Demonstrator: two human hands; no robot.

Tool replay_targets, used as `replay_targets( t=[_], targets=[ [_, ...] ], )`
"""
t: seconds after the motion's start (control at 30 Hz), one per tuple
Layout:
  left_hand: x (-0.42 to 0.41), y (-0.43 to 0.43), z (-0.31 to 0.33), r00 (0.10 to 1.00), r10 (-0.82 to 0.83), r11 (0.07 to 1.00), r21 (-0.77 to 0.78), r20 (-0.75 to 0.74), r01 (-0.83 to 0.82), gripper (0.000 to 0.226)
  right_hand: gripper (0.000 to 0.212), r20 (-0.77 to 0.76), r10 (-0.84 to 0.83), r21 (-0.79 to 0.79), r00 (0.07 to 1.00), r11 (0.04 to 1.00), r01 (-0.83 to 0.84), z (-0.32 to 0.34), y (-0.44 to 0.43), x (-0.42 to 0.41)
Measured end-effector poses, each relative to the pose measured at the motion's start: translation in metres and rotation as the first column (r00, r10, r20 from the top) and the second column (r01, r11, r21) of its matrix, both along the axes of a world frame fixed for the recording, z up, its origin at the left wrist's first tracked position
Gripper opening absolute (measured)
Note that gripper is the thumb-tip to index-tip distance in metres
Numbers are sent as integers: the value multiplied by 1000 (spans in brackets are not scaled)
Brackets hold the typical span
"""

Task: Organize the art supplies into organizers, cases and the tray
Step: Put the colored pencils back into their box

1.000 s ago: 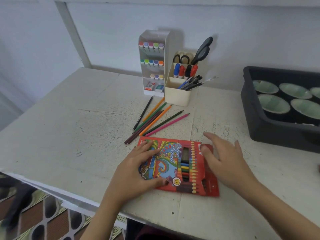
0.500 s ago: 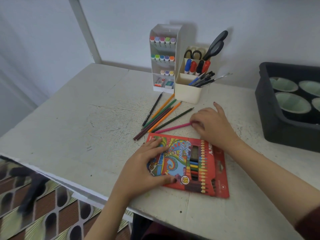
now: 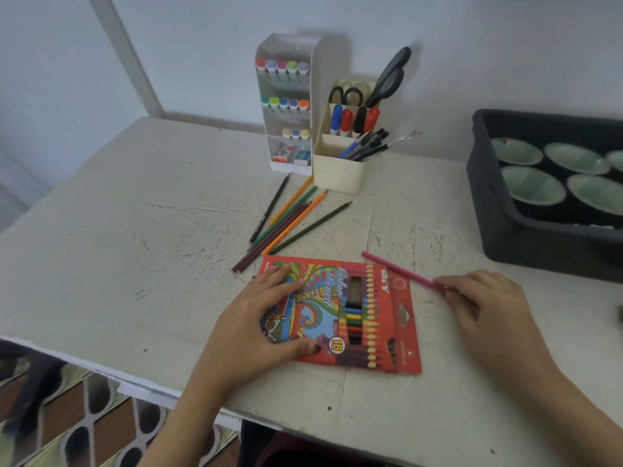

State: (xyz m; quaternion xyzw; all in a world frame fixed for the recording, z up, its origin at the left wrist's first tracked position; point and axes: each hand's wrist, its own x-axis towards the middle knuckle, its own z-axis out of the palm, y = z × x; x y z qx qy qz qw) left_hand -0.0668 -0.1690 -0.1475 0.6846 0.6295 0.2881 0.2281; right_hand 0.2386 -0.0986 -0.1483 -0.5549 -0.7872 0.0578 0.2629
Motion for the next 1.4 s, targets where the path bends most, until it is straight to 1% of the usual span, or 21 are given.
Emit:
replay_targets(
  t=[0.1, 0.2, 0.27, 0.37, 0.47, 0.63, 0.87, 1.0, 1.13, 1.2, 1.23, 1.3, 1.33, 1.4],
  targets=[
    [1, 0, 0, 1000, -8, 1000, 6, -5, 8, 80, 12, 9, -31, 62, 999, 998, 30, 0, -17, 14],
    [2, -1, -1, 1000, -18, 1000, 5, -13, 18, 78, 31, 0, -29, 105, 1000, 994, 29, -1, -25, 24],
    [1, -1, -1, 1000, -16, 1000, 11, -17, 17, 77, 35, -19, -19, 119, 1000, 993, 22, -2, -29, 27],
    [2, -1, -2, 1000, -20, 1000, 21, -24, 21, 78, 34, -34, -13, 127, 999, 992, 17, -4, -34, 28],
    [2, -1, -2, 999, -27, 999, 19, -32, 28, 78, 33, -14, 11, 140, 1000, 990, -9, -4, -38, 29],
    [1, -1, -3, 999, -33, 999, 34, -43, 34, 80, 30, -1, 36, 119, 999, 992, -35, -5, -35, 24],
    [2, -1, -2, 999, -28, 999, 40, -30, 30, 80, 30, 61, 88, 120, 994, 988, -95, 2, -23, -1],
    [1, -1, -3, 999, -32, 999, 37, -40, 34, 80, 20, 100, 92, 127, 991, 986, -105, 6, -12, -17],
    [2, -1, -2, 998, -26, 999, 38, -53, 28, 80, 22, 119, 128, 109, 985, 984, -141, 4, -5, -34],
    [2, -1, -2, 999, -18, 999, 36, -50, 20, 79, 22, 100, 103, 96, 990, 989, -113, 3, -7, -39],
    [3, -1, -2, 999, -17, 999, 35, -50, 18, 79, 24, 94, 66, 82, 993, 994, -74, 3, -11, -41],
    [3, -1, -2, 999, -16, 999, 33, -51, 18, 79, 38, 120, -30, 17, 992, 999, 28, 3, -23, -44],
    [3, -1, -2, 999, -16, 999, 34, -52, 18, 79, 47, 152, -72, -39, 986, 996, 79, 5, -30, -46],
    [2, -1, -2, 998, -15, 999, 36, -56, 17, 79, 72, 245, -117, -195, 962, 966, 167, 11, -44, -52]
  ],
)
